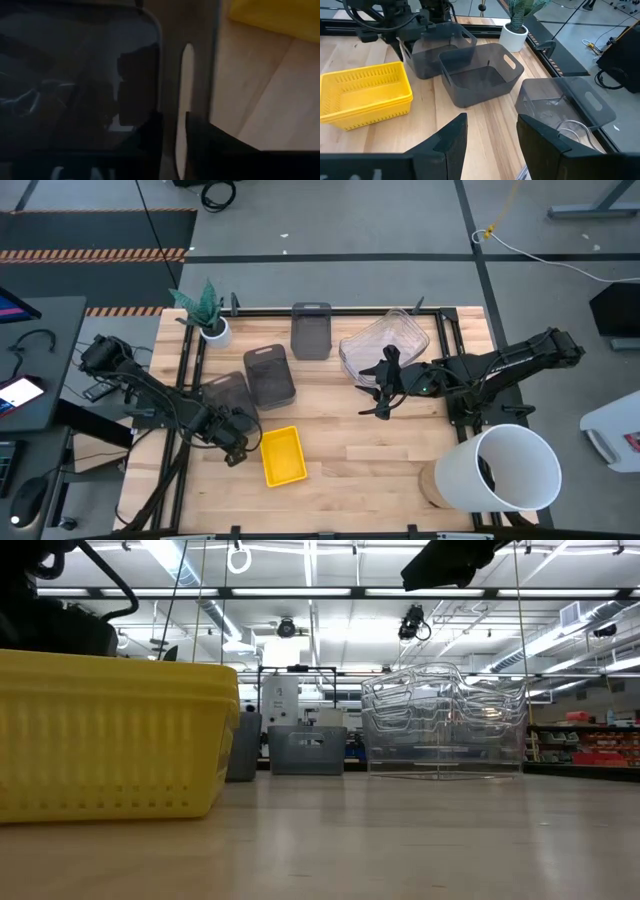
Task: Stack baskets by color
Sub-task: Stack the bottom black bin on top of the middle black bin
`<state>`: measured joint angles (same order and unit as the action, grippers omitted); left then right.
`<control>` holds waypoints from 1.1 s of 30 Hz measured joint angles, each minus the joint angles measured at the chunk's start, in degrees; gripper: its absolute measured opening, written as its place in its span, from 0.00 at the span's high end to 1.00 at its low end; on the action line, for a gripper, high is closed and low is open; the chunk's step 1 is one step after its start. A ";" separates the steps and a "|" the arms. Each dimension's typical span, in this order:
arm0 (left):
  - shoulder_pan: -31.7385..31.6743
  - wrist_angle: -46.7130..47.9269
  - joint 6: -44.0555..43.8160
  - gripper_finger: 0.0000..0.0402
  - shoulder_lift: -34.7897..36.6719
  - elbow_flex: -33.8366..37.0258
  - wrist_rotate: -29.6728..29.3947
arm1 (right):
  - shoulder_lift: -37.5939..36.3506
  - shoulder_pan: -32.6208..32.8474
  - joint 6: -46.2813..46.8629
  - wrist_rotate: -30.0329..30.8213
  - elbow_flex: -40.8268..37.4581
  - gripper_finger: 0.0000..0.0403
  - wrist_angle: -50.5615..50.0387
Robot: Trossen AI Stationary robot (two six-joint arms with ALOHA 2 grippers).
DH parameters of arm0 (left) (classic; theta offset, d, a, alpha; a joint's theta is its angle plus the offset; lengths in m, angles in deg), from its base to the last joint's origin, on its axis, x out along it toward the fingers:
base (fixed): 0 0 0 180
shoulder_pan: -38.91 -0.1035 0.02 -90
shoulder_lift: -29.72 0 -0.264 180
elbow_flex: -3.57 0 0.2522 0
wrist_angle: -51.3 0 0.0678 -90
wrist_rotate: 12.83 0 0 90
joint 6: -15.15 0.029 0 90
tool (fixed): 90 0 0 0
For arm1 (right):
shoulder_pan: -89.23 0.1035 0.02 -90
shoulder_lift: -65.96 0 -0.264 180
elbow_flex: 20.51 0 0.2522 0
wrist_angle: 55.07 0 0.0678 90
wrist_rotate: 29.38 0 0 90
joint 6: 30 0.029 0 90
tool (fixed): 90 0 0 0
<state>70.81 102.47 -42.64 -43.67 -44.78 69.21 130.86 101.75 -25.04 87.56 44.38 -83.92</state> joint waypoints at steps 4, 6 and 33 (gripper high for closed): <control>0.00 -0.08 -0.30 0.91 0.00 0.00 0.74 | 0.00 0.00 0.00 0.00 0.00 0.56 0.04; 0.02 0.01 -0.29 0.97 0.00 0.00 0.51 | 0.00 0.00 0.00 0.00 0.00 0.56 0.10; 0.02 34.46 1.55 0.99 -0.04 -26.98 -7.44 | 0.00 0.00 0.00 -0.02 0.00 0.56 0.28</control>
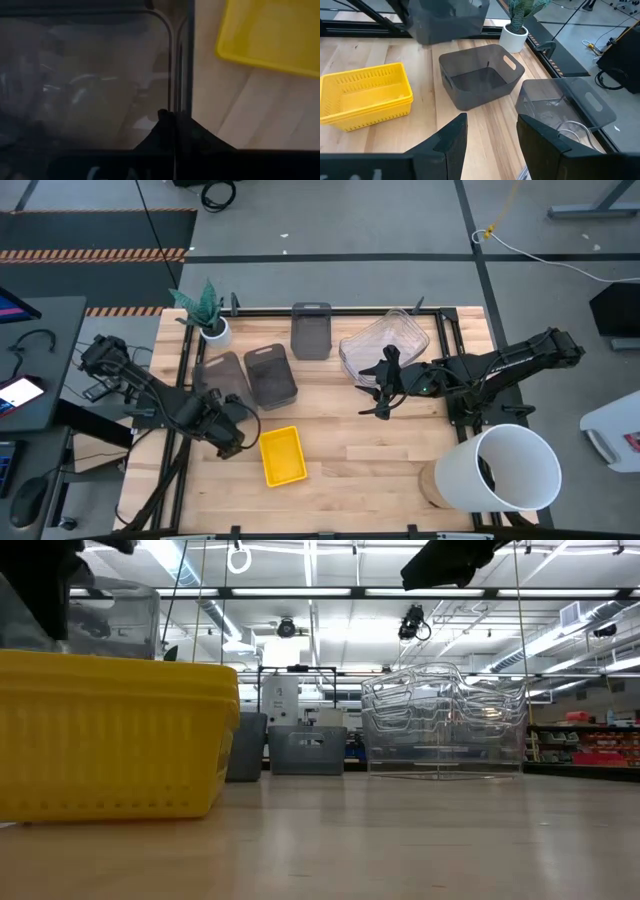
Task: Stack baskets by color
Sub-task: Stack the bottom black bin on top of the middle black bin
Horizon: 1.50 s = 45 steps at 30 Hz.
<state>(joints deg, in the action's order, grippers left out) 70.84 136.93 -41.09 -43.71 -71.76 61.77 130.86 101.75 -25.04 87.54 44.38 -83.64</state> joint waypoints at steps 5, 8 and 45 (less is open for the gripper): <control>0.00 3.45 2.11 0.99 0.00 -3.28 -2.88 | 0.00 0.00 0.00 0.00 0.00 0.56 0.03; -0.63 3.09 4.51 0.99 0.00 -3.94 -4.61 | 0.00 0.00 0.00 0.00 0.00 0.56 0.19; -25.33 -17.71 32.64 0.99 -16.50 -3.95 2.82 | 2.29 0.00 -2.80 -2.99 0.00 0.56 4.01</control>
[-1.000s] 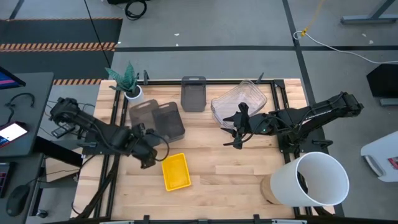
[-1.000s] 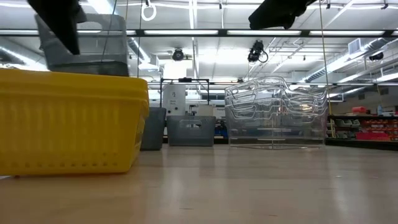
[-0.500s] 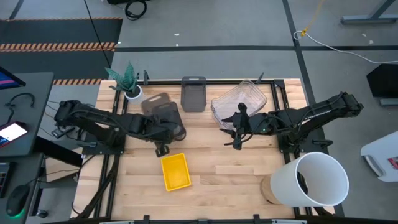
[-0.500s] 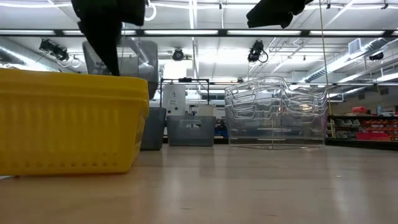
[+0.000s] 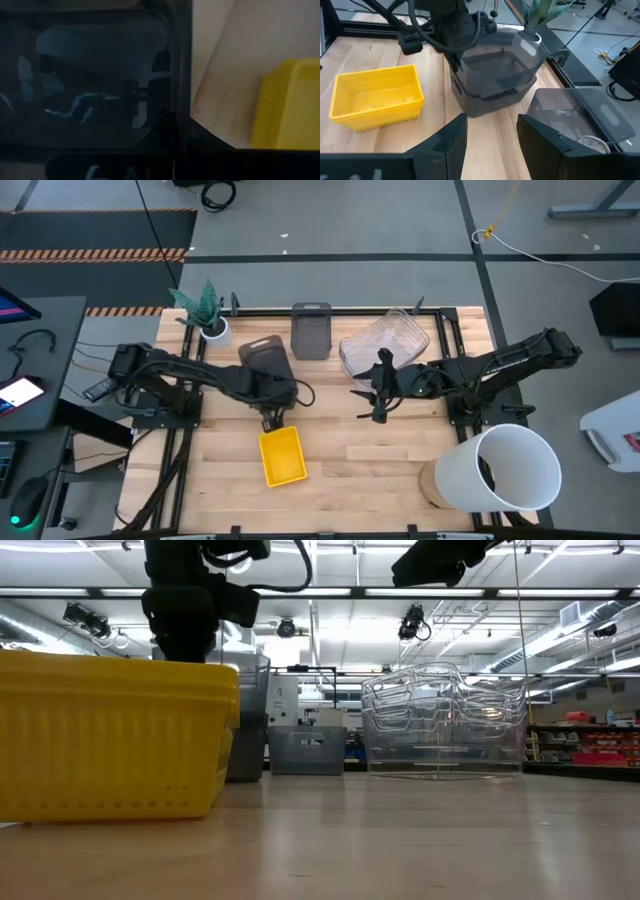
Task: Stack baskets by color
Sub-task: Stack the bottom black bin on top of the middle black bin
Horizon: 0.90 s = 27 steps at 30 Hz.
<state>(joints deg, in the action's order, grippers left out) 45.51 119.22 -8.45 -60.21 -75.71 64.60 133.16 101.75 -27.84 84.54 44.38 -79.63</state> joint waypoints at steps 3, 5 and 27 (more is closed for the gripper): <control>-0.07 -0.38 -0.14 0.99 -1.21 0.00 1.61 | -0.02 0.00 -0.24 0.02 0.00 0.56 0.01; -0.07 -0.57 -0.13 0.99 -1.80 -0.12 2.50 | -0.02 0.02 -0.24 0.00 0.00 0.56 -0.08; 0.11 -1.89 -2.60 0.60 -2.23 0.04 6.85 | -0.02 0.02 -0.26 -0.02 0.00 0.56 0.19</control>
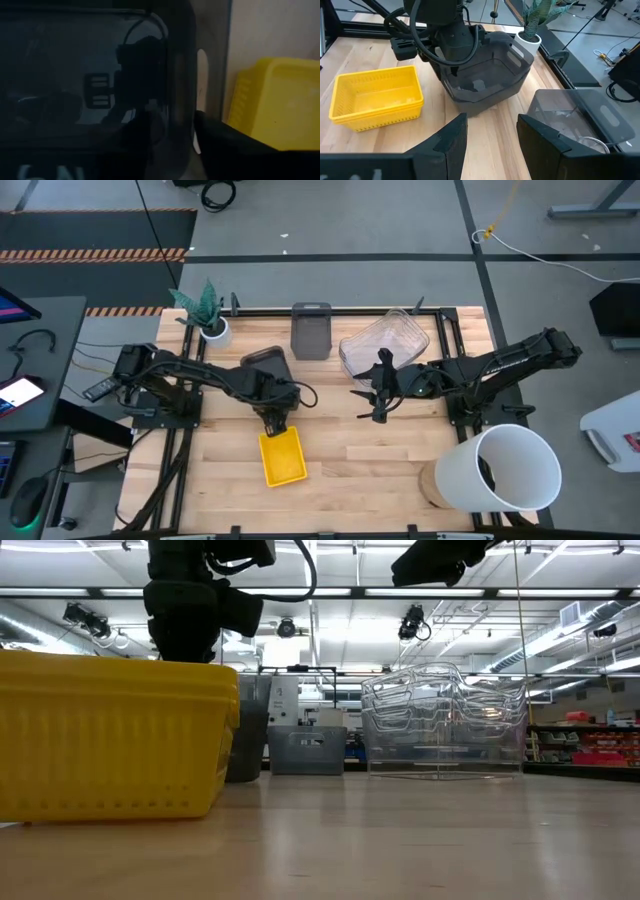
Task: Stack baskets by color
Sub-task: Stack the bottom black bin on top of the middle black bin, then stack the top black bin on top of the bottom black bins
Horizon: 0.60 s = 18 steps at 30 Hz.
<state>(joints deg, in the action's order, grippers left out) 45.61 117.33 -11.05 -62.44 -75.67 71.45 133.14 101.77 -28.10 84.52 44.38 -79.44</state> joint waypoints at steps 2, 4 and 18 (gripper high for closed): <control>0.00 0.04 -0.04 0.55 0.00 0.00 0.01 | 0.00 0.00 0.00 0.00 0.00 0.56 0.04; 0.00 0.03 -0.09 0.50 0.00 0.00 -0.13 | 0.00 0.00 0.00 0.00 0.00 0.56 0.09; 0.33 0.28 0.80 0.40 2.32 -1.48 -0.76 | 0.00 0.02 0.00 -0.01 0.00 0.56 0.26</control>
<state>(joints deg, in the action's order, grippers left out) 45.94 117.61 -10.25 -60.12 -77.15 70.69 133.14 101.79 -28.10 84.51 44.38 -79.18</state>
